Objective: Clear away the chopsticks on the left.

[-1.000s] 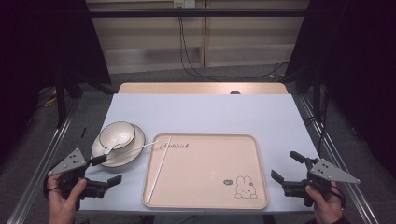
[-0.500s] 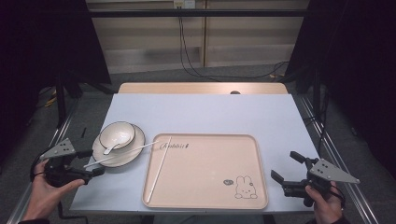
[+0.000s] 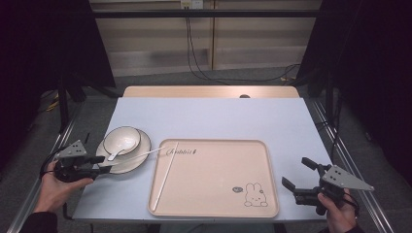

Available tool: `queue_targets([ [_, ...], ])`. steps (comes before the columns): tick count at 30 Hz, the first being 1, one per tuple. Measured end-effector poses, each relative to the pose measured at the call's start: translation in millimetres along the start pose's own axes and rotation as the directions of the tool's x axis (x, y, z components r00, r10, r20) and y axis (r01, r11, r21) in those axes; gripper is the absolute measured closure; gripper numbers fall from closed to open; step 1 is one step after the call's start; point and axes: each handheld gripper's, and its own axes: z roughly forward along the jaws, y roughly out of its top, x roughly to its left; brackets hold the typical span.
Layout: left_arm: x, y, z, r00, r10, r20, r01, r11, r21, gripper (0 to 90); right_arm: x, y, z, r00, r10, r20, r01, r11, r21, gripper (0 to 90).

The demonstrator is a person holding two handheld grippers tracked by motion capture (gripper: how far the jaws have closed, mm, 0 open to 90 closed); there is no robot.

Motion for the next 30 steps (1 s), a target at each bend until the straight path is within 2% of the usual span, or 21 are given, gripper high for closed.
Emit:
queue_targets([
  [4,-2.8,5.5,7.5,0.9999,0.009,-0.009,-0.009,0.9995,0.031,63.4,0.1,0.1,0.1,1.0,0.001,0.001,-0.001,1.0,0.003,3.0],
  [7,-2.7,9.0,13.4,0.9998,0.016,0.006,-0.016,0.9985,0.051,68.8,0.1,0.0,0.0,1.0,-0.001,-0.001,0.001,1.0,0.002,3.0],
  [14,-7.3,17.2,22.1,0.9988,0.036,0.033,-0.039,0.9959,0.082,76.1,0.5,0.0,0.1,1.0,0.009,-0.001,-0.009,1.0,0.003,3.0],
  [16,-8.2,19.1,24.0,0.9978,0.044,0.049,-0.049,0.994,0.097,77.6,0.4,0.0,0.1,1.0,0.006,0.001,-0.006,1.0,0.0,2.9],
  [21,-11.0,20.8,29.2,0.9971,0.038,0.066,-0.044,0.9947,0.093,77.3,0.5,0.0,0.1,1.0,0.009,-0.001,-0.009,1.0,0.002,3.0],
  [23,-11.3,21.5,31.1,0.9974,0.042,0.059,-0.048,0.9943,0.095,76.4,0.4,0.0,0.2,1.0,0.006,0.0,-0.006,1.0,0.002,3.0],
  [25,-11.0,22.2,32.3,0.9962,0.045,0.075,-0.053,0.9926,0.109,75.3,0.4,0.0,0.1,1.0,0.006,0.001,-0.006,1.0,0.0,3.0],
  [27,-12.2,21.7,34.6,0.9966,0.043,0.07,-0.05,0.9927,0.11,75.6,0.6,-0.1,0.2,0.9999,0.011,0.0,-0.011,1.0,0.002,3.0],
  [30,-13.9,21.2,36.4,0.9945,0.049,0.093,-0.06,0.9911,0.119,80.4,0.3,0.0,0.1,1.0,0.005,-0.001,-0.005,1.0,0.002,3.0],
])
